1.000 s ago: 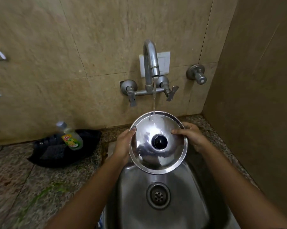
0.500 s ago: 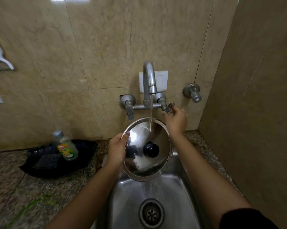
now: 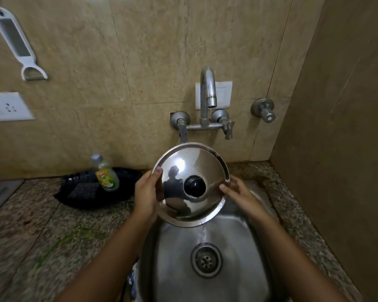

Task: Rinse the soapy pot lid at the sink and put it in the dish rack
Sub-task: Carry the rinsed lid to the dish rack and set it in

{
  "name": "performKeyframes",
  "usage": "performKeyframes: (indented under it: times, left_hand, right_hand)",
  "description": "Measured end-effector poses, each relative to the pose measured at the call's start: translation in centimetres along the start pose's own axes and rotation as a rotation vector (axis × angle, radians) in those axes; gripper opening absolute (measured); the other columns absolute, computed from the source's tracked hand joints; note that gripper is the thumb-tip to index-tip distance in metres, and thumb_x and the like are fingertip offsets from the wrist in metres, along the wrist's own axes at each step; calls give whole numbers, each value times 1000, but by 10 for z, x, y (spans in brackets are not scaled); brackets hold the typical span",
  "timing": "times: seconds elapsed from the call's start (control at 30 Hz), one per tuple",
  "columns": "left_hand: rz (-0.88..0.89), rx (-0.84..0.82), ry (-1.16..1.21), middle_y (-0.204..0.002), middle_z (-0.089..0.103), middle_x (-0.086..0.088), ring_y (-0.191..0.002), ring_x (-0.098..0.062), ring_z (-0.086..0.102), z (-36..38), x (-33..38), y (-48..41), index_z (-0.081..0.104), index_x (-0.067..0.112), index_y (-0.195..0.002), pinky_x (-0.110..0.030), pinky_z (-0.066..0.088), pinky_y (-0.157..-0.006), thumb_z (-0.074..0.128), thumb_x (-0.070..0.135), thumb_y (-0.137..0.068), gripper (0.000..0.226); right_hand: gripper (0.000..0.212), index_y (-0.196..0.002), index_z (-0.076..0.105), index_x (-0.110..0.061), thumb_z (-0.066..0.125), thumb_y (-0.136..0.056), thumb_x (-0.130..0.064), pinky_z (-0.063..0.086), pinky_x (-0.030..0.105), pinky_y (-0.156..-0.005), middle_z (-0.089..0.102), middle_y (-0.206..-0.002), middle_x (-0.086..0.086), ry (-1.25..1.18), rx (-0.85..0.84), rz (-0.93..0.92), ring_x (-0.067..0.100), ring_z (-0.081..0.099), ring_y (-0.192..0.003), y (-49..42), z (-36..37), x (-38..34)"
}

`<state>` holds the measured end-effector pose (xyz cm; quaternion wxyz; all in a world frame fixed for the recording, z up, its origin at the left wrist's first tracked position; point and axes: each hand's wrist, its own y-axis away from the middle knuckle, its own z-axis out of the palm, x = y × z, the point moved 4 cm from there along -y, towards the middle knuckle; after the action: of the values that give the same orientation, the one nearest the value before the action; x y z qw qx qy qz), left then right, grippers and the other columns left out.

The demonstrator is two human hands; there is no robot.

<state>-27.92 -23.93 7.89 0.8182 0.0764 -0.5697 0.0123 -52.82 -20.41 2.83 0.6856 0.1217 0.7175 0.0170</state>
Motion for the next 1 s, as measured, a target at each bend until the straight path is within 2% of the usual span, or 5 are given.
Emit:
performKeyframes:
  times: [0.1, 0.23, 0.6, 0.8, 1.0]
  left_hand:
    - [-34, 27, 93, -98, 65, -18, -91, -26, 62, -4, -10, 13, 65, 0, -108, -39, 50, -86, 54, 20, -94, 27]
    - [-111, 12, 78, -84, 72, -4, -86, -21, 64, -10, -25, 26, 66, 11, -91, -30, 55, -74, 48, 20, -97, 21]
    - [-332, -52, -355, -97, 62, 2, -85, -11, 57, -20, -36, 57, 56, 24, -102, -26, 42, -69, 44, 19, -98, 13]
    - [-220, 27, -288, -100, 67, 2, -96, -16, 61, -60, -10, 44, 57, 18, -117, -31, 44, -79, 51, 19, -95, 23]
    - [-87, 129, -181, -115, 65, -5, -99, -19, 62, -150, 64, 7, 58, 14, -121, -32, 46, -80, 45, 17, -99, 26]
  right_hand:
    - [28, -104, 64, -25, 75, -79, -26, 49, 57, -95, 71, -111, 9, -121, -83, -39, 30, 67, -103, 22, 3, 5]
    - [17, -100, 60, -19, 58, -90, -5, 57, 38, -66, 67, -95, 9, -301, -8, -136, 24, 67, -80, 45, 4, -23]
    - [17, -102, 61, -22, 56, -93, -8, 54, 32, -76, 65, -90, -5, 237, -12, -553, 11, 64, -89, 85, 24, -82]
    - [17, -96, 59, -16, 54, -92, 0, 50, 15, -64, 64, -84, -6, -121, 74, -424, -3, 64, -75, 74, 55, -93]
    - [9, -97, 58, -3, 52, -91, 1, 52, 33, -68, 65, -82, 7, -510, 117, -257, 21, 60, -76, 46, 163, -114]
